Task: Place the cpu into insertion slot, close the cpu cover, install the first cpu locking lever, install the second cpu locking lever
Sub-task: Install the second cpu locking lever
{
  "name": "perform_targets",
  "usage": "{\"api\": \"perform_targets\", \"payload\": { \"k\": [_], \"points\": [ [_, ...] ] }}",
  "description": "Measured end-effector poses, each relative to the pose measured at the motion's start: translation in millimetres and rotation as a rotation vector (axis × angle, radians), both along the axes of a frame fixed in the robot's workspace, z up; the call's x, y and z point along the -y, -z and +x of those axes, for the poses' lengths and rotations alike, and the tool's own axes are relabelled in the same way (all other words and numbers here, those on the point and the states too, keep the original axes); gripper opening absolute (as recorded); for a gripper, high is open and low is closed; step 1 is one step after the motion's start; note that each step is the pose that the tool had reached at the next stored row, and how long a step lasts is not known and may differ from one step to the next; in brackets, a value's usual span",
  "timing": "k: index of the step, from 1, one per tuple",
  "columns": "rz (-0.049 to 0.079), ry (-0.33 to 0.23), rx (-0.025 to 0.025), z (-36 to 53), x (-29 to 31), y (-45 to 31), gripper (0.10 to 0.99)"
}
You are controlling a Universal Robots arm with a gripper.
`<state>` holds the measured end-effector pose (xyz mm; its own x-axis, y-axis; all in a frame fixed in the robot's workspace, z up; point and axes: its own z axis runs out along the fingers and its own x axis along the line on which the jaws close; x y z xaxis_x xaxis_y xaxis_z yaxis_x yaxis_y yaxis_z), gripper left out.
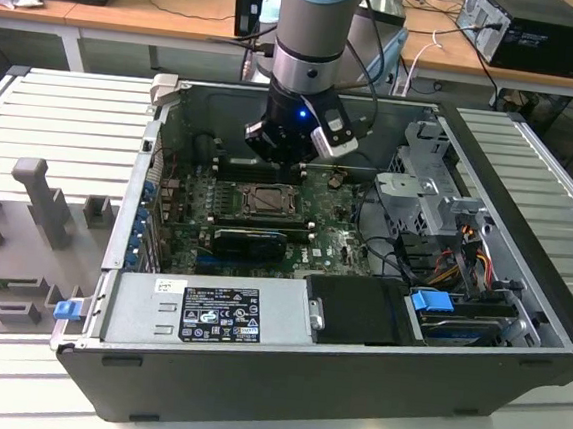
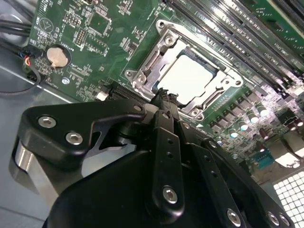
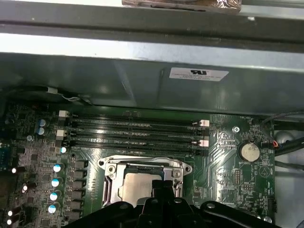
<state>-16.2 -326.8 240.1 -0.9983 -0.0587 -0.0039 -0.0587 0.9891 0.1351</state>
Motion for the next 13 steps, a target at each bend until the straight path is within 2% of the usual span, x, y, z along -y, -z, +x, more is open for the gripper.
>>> {"api": "perform_targets", "payload": {
  "k": [6, 10, 13],
  "points": [
    [-0.001, 0.000, 0.0001, 0.0, 2.2, -3.8, 0.106],
    [-0.003, 0.000, 0.0000, 0.0, 13.1, -3.1, 0.106],
    [-0.003, 0.000, -0.0001, 0.0, 17.2, -2.5, 0.106]
  ]
}}
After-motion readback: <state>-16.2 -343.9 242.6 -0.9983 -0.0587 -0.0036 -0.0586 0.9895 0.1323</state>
